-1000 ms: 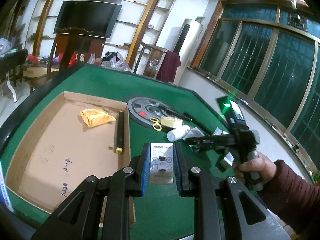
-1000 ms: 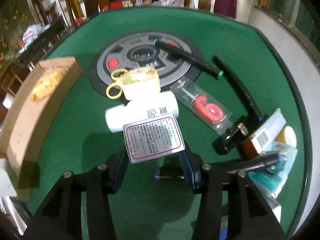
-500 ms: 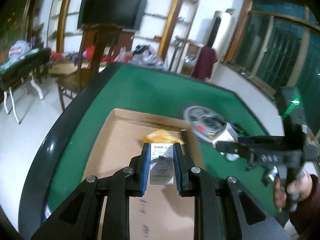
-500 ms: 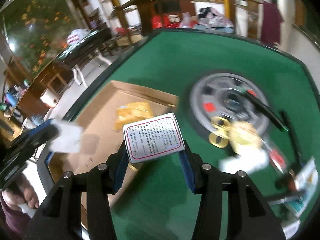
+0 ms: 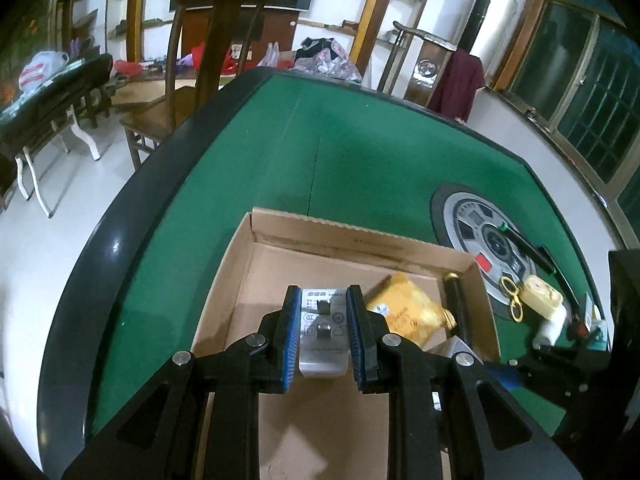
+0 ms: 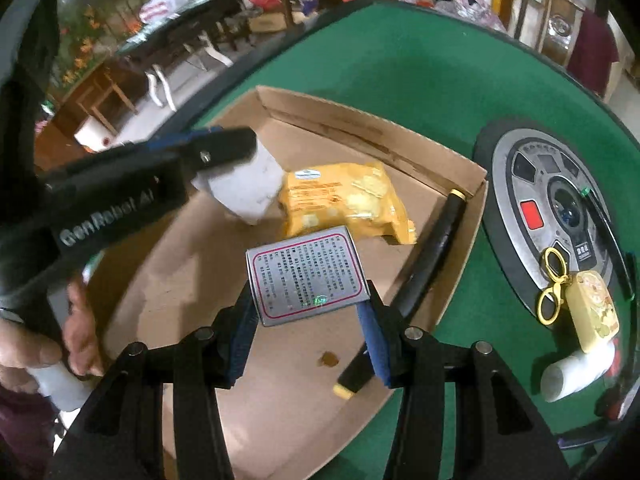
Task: Organize objects
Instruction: 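Carry the charger to the box with the left tool while the right tool grasps a white leaflet, then open the left tool over the box while the right tool drops the leaflet in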
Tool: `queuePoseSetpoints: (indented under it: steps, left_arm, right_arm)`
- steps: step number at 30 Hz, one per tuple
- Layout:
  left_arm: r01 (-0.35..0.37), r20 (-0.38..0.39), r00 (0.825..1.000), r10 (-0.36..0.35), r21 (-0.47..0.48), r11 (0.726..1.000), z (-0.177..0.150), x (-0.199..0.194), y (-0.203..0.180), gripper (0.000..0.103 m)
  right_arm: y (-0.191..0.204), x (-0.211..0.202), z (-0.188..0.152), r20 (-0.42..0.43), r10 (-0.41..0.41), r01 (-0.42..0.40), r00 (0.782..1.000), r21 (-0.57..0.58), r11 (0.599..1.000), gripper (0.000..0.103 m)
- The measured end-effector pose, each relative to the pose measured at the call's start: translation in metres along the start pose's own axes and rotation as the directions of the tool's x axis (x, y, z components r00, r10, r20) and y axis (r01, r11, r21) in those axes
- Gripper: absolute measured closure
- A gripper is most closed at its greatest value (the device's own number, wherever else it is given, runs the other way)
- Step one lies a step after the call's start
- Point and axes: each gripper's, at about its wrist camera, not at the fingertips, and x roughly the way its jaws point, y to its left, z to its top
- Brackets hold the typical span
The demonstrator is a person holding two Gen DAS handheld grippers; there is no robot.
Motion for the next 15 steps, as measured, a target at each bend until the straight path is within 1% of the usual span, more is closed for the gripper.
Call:
queuePoseSetpoints:
  steps: [3,4,5,6,7,8,12,13,15]
  left_arm:
    - [-0.014,0.01,1.0,0.014,-0.013,1.0,0.005,0.003,0.0,0.084]
    - [-0.017,0.016,1.0,0.017,-0.021,1.0,0.006,0.002,0.001,0.081]
    - [-0.022,0.018,1.0,0.023,-0.037,0.999,0.007,0.001,0.003,0.073]
    - [-0.024,0.017,1.0,0.025,-0.055,0.998,0.006,-0.001,0.006,0.067]
    - [-0.021,0.017,1.0,0.022,-0.076,0.997,0.005,-0.003,0.009,0.057]
    - [-0.017,0.022,1.0,0.019,-0.092,0.996,0.004,-0.006,0.011,0.053]
    - [-0.039,0.052,0.998,0.046,-0.131,0.991,0.004,-0.022,0.018,0.051]
    - [-0.04,0.066,0.997,0.05,-0.141,0.989,0.003,-0.028,0.02,0.051]
    - [-0.045,0.096,0.993,0.061,-0.162,0.986,0.0,-0.041,0.023,0.049]
  right_arm:
    - [-0.005,0.007,0.008,-0.017,-0.027,0.028,0.999,0.022,0.999,0.055]
    - [-0.007,0.01,0.01,-0.021,-0.031,0.032,0.999,0.027,0.999,0.055]
    - [-0.008,0.012,0.013,-0.025,-0.032,0.033,0.999,0.031,0.999,0.055]
    - [-0.009,0.014,0.015,-0.029,-0.032,0.033,0.999,0.036,0.999,0.055]
    - [-0.011,0.016,0.017,-0.031,-0.036,0.037,0.999,0.041,0.998,0.054]
    - [-0.012,0.018,0.019,-0.03,-0.045,0.046,0.999,0.047,0.998,0.054]
    - [-0.014,0.018,0.023,-0.007,-0.075,0.075,0.997,0.036,0.997,0.054]
    - [-0.015,0.014,0.023,0.001,-0.074,0.074,0.997,0.039,0.997,0.054]
    - [-0.017,0.002,0.019,0.031,-0.047,0.045,0.998,0.058,0.997,0.054]
